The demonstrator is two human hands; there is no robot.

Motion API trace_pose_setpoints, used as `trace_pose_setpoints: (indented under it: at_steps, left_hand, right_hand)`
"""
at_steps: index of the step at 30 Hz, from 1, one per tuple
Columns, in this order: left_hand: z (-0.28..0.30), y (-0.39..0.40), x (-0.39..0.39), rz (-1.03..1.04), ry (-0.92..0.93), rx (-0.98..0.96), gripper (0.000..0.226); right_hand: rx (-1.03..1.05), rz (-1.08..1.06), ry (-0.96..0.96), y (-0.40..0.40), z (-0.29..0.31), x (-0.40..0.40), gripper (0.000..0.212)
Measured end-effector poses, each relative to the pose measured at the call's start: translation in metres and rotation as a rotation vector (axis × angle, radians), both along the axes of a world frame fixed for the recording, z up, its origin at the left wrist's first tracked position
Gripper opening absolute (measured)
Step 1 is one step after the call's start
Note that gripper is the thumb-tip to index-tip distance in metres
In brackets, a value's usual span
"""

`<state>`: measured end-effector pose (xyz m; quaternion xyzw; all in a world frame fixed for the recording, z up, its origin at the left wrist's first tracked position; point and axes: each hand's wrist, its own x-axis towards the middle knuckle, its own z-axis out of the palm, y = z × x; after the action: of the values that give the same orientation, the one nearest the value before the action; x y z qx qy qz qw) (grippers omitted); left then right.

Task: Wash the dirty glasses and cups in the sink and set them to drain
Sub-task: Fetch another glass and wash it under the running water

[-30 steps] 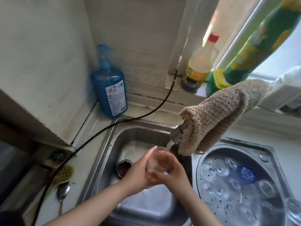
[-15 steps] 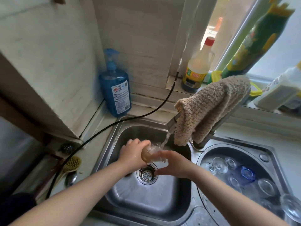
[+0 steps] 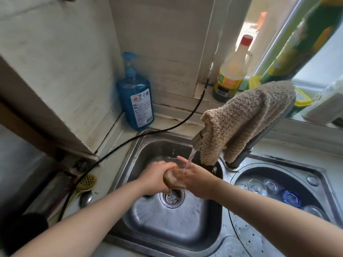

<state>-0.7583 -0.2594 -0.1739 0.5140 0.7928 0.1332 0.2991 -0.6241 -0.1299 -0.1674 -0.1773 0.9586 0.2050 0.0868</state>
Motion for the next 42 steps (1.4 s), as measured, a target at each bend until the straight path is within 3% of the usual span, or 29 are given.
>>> trace_pose_setpoints:
  at_steps: [4, 7, 9, 10, 11, 12, 15, 16, 18, 20, 23, 27, 37, 42]
  left_hand:
    - [-0.006, 0.001, 0.005, 0.030, 0.027, 0.038, 0.080]
    - [-0.013, -0.003, 0.009, 0.089, 0.020, 0.056, 0.076]
    - [-0.015, -0.004, 0.010, 0.104, 0.027, 0.078, 0.072]
    - [-0.015, -0.004, 0.010, 0.092, 0.039, 0.073, 0.073]
    - [-0.015, -0.003, 0.011, 0.079, 0.043, 0.052, 0.075]
    - [-0.016, -0.003, 0.011, 0.077, 0.032, 0.025, 0.077]
    - [-0.021, -0.002, 0.011, 0.114, -0.048, 0.019, 0.083]
    - [-0.022, -0.003, 0.012, 0.120, -0.066, 0.018, 0.083]
    - [-0.022, -0.004, 0.013, 0.154, -0.096, 0.020, 0.086]
    - [-0.019, -0.006, 0.013, 0.214, -0.133, 0.024, 0.089]
    - [-0.015, -0.014, 0.011, 0.326, -0.226, -0.023, 0.087]
    - [-0.013, -0.029, 0.015, 0.365, -0.338, -0.144, 0.068]
    - [-0.004, -0.024, 0.024, 0.135, -0.117, -0.457, 0.067]
    - [-0.006, -0.020, 0.025, 0.156, -0.147, -0.309, 0.070]
  right_hand:
    - [-0.751, -0.518, -0.368, -0.019, -0.012, 0.000, 0.058]
    - [-1.413, -0.862, -0.525, -0.022, -0.001, -0.005, 0.047]
    - [-1.882, -1.028, -0.659, -0.022, 0.009, -0.004, 0.046]
    - [-1.987, -1.047, -0.689, -0.024, 0.012, -0.003, 0.048]
    - [-1.983, -1.050, -0.684, -0.027, 0.012, -0.001, 0.047]
    - [-1.828, -1.028, -0.638, -0.029, 0.010, -0.001, 0.045]
    - [-0.717, -0.504, -0.375, -0.014, -0.007, 0.002, 0.049]
    - [-0.431, -0.334, -0.301, -0.008, -0.010, 0.001, 0.050]
    - [-0.137, -0.070, -0.137, 0.003, -0.015, 0.000, 0.044]
    - [-0.279, -0.068, -0.019, 0.009, -0.021, 0.001, 0.035]
    - [-0.909, -0.387, 0.109, 0.006, -0.023, 0.013, 0.022]
    - [-1.314, -0.805, 0.200, -0.003, -0.023, 0.032, 0.010]
    - [-1.411, -1.176, 0.092, -0.003, -0.019, 0.052, 0.012]
    - [-1.322, -1.145, 0.080, 0.002, -0.010, 0.052, 0.024]
